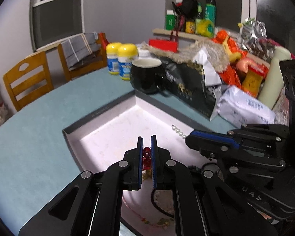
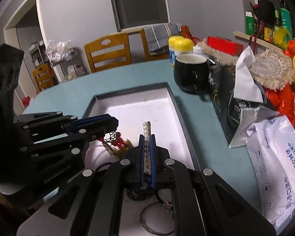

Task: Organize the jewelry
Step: 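Lower the ornament into the tray and open the left gripper while the right releases the pin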

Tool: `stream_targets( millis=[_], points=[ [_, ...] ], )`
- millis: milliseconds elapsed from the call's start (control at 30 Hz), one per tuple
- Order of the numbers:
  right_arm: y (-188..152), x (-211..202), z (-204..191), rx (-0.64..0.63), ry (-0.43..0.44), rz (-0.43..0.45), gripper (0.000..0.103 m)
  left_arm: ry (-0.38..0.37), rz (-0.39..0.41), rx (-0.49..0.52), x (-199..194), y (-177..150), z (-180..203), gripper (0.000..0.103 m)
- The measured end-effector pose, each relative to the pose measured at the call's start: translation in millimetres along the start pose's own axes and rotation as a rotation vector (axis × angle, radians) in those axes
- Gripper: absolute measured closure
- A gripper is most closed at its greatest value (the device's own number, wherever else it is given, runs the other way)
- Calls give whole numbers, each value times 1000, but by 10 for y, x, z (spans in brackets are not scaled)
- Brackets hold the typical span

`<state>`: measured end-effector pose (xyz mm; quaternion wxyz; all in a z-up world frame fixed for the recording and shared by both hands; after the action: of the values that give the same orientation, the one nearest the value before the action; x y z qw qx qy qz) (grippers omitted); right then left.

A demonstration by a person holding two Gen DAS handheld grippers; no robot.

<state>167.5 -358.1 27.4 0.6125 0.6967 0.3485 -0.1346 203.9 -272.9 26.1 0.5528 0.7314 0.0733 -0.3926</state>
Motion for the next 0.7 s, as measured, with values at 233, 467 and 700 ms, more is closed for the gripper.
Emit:
stream_targets(
  millis=[233, 467, 700],
  points=[
    [-86, 93, 38, -10, 3, -78, 98, -9, -67, 15, 101, -72, 28, 95],
    [-143, 175, 69, -59, -56, -147, 98, 11, -93, 66, 149, -115, 92, 95],
    [-195, 226, 78, -85, -78, -184, 98, 40, -115, 117, 194, -163, 155, 95]
  ],
)
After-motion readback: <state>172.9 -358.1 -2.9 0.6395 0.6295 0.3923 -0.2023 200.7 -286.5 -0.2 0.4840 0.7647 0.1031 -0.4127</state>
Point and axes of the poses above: each gripper's, at about its wrist camera, not at the fingertips, and x roughly the way its jaws point, z to its right, y to its top, the point moved 3 cm from there along x, roughly the way its jaws point, and after that the axes turned 7 degrees about y, right-handed, at the moved point
